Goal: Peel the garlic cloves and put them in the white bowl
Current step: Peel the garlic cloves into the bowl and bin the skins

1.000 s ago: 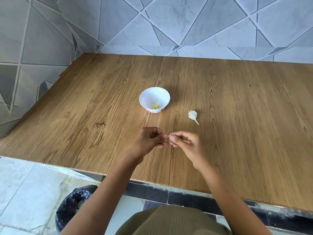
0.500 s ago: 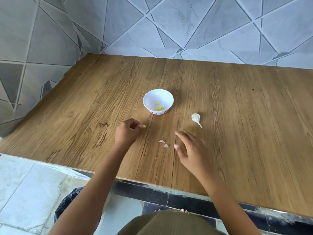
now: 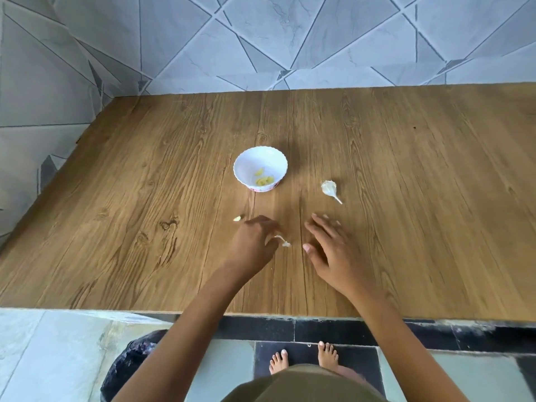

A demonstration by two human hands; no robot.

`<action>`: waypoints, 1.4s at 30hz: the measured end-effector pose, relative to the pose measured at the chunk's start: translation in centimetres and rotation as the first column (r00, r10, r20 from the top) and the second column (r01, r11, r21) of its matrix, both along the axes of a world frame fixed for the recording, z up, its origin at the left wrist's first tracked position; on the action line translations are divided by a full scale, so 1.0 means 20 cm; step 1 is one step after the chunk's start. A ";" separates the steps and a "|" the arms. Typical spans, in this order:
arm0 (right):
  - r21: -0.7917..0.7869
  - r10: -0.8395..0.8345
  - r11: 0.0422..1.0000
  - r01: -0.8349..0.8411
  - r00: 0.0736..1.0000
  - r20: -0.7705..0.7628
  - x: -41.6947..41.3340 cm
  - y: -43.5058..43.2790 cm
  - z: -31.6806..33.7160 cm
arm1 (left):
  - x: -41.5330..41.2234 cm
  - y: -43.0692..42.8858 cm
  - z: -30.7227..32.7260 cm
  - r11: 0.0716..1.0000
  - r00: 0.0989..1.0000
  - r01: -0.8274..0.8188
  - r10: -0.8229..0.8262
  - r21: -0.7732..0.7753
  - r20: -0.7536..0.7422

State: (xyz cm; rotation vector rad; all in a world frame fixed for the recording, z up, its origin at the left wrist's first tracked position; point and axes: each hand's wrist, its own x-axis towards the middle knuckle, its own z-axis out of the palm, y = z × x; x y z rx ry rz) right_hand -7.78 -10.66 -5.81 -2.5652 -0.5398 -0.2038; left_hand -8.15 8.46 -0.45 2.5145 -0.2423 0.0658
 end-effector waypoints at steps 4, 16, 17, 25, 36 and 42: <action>0.011 -0.002 1.000 0.002 1.000 0.002 -0.01 0.00 0.01 | -0.03 -0.09 -0.04 0.995 0.996 0.087 -0.089 0.057 0.032; 0.547 0.036 0.833 0.086 0.977 -0.208 -0.01 -0.05 0.08 | 0.00 -0.21 -0.01 0.969 1.000 -0.012 0.018 0.247 -0.022; 0.619 0.064 0.777 0.119 0.962 -0.265 -0.01 -0.05 0.10 | 0.02 -0.20 0.01 0.989 0.996 -0.046 0.056 0.141 -0.068; 0.533 0.586 -0.030 0.845 0.447 -0.676 0.04 0.03 0.33 | 0.02 -0.26 0.25 0.963 0.995 -0.065 0.044 -0.260 -0.085; 0.340 0.635 -0.105 0.935 0.326 -0.700 0.04 0.04 0.33 | -0.03 -0.34 0.13 0.975 1.000 -0.020 0.025 -0.223 0.018; 0.331 0.650 -0.136 0.934 0.336 -0.682 0.04 0.04 0.34 | -0.02 -0.33 0.15 0.967 0.999 -0.039 0.038 -0.250 -0.007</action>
